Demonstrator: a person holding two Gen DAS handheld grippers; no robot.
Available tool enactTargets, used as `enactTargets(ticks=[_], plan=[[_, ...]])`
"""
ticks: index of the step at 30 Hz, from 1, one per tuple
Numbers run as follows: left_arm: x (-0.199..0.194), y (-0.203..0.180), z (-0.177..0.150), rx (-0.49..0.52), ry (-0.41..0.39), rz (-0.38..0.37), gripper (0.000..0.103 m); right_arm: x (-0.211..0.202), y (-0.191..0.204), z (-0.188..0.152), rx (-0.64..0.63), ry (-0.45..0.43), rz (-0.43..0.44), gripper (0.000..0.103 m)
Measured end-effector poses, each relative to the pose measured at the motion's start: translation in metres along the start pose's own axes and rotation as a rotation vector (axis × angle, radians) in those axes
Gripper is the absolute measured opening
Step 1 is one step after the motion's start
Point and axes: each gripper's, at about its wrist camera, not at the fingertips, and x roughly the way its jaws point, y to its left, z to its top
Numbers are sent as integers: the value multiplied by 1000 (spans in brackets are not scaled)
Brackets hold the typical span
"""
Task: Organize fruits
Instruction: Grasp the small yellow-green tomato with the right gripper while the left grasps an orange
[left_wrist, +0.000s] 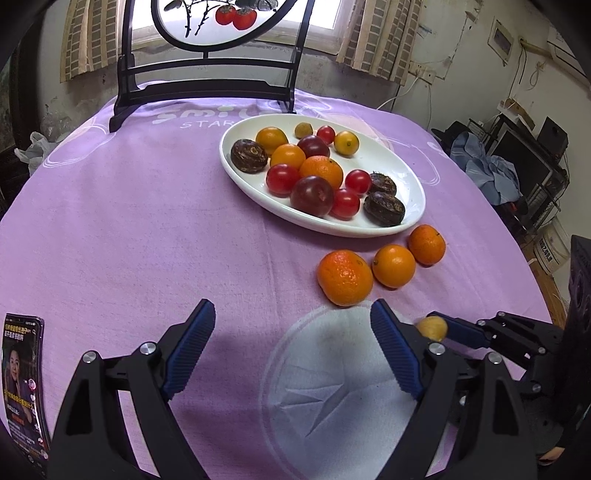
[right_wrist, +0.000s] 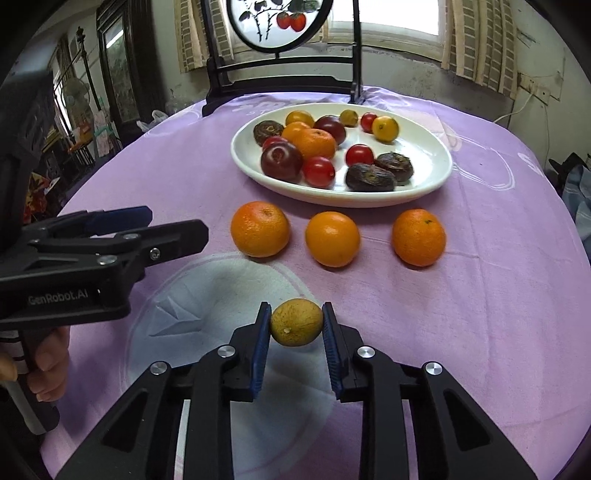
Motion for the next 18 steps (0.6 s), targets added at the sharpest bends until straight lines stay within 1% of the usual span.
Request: enactTargets(ticks=[6, 13, 15, 18], plan=[[8, -8, -4, 23, 18, 12, 84, -9, -23, -7, 72, -20, 20, 28], [17, -21, -6, 66, 40, 41, 84, -21, -23, -6, 59, -66, 57, 28], [22, -26, -3, 81, 46, 48, 77, -22, -22, -6, 52, -65, 60, 28], [32, -36, -1, 117, 49, 80, 76, -22, -19, -7, 43, -58, 63, 28]])
